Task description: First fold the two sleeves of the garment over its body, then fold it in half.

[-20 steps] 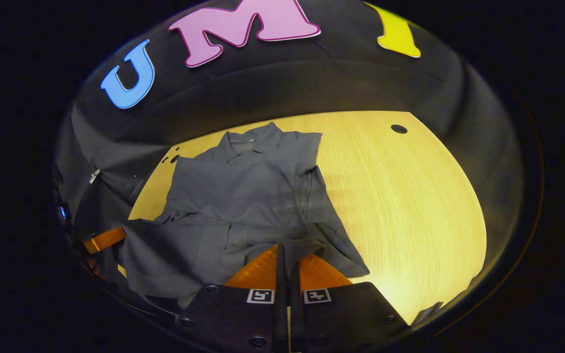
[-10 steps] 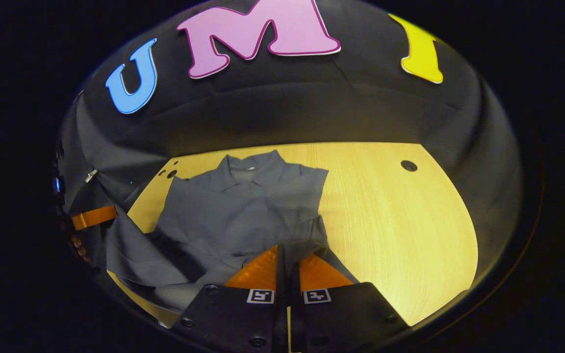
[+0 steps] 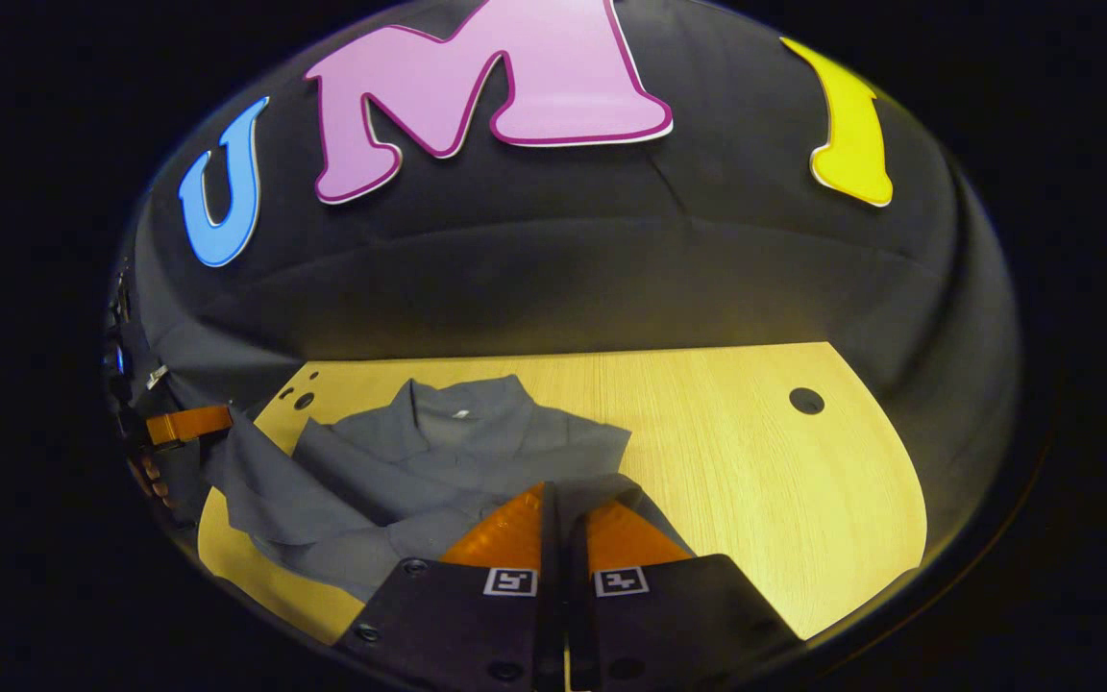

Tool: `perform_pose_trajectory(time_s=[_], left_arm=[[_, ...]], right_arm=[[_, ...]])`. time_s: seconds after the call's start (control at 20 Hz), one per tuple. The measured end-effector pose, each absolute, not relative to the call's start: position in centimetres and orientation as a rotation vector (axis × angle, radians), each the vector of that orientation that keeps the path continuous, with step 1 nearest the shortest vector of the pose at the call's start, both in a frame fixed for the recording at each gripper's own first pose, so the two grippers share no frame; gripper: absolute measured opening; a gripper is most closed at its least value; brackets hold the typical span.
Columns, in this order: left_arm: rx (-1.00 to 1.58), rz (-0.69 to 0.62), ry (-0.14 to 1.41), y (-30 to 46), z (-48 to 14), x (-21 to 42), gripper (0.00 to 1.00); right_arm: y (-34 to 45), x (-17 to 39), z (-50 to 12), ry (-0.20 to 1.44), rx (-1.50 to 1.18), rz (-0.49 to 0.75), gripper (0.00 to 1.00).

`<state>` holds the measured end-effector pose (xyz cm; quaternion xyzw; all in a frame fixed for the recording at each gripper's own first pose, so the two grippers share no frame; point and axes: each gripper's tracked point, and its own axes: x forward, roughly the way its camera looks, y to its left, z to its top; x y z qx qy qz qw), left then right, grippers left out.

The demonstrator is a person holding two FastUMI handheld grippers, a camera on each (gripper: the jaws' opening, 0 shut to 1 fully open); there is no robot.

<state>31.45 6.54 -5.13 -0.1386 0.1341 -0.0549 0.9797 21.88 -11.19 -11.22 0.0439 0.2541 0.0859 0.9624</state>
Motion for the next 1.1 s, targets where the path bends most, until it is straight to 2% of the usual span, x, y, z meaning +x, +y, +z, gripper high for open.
perform_pose_trajectory(time_s=[0.45,0.55,0.65,0.7,0.75,0.8,0.9,1.0,1.1], left_arm=[[-0.297,-0.076,0.300,9.6,-9.6,40.5,0.05],[-0.320,-0.079,0.313,9.5,-10.4,41.3,0.07],[-0.300,-0.058,0.344,9.9,-11.6,41.4,0.13],[-0.284,-0.049,0.361,10.1,-11.9,41.1,0.20],[-0.266,-0.042,0.367,10.2,-11.8,40.6,0.22],[-0.240,-0.051,0.363,10.1,-11.4,40.2,0.31],[-0.173,-0.072,0.346,9.6,-10.2,39.0,0.57],[-0.056,-0.001,0.288,11.3,-8.1,37.9,0.82],[0.001,0.009,0.232,11.8,-4.9,36.0,0.98]], right_arm=[[-10.9,30.5,-13.8,0.499,0.087,0.136,0.07],[-10.6,31.3,-15.2,0.528,0.071,0.138,0.08],[-10.4,31.3,-15.8,0.544,0.050,0.145,0.16],[-10.4,31.2,-15.9,0.549,0.043,0.147,0.16],[-10.4,30.8,-15.7,0.555,0.044,0.151,0.23],[-10.5,30.4,-15.5,0.562,0.045,0.149,0.38],[-10.7,29.2,-14.2,0.555,0.037,0.144,0.67],[-11.2,28.2,-12.3,0.518,0.015,0.131,0.94],[-11.2,26.5,-10.4,0.485,0.014,0.124,0.99]])
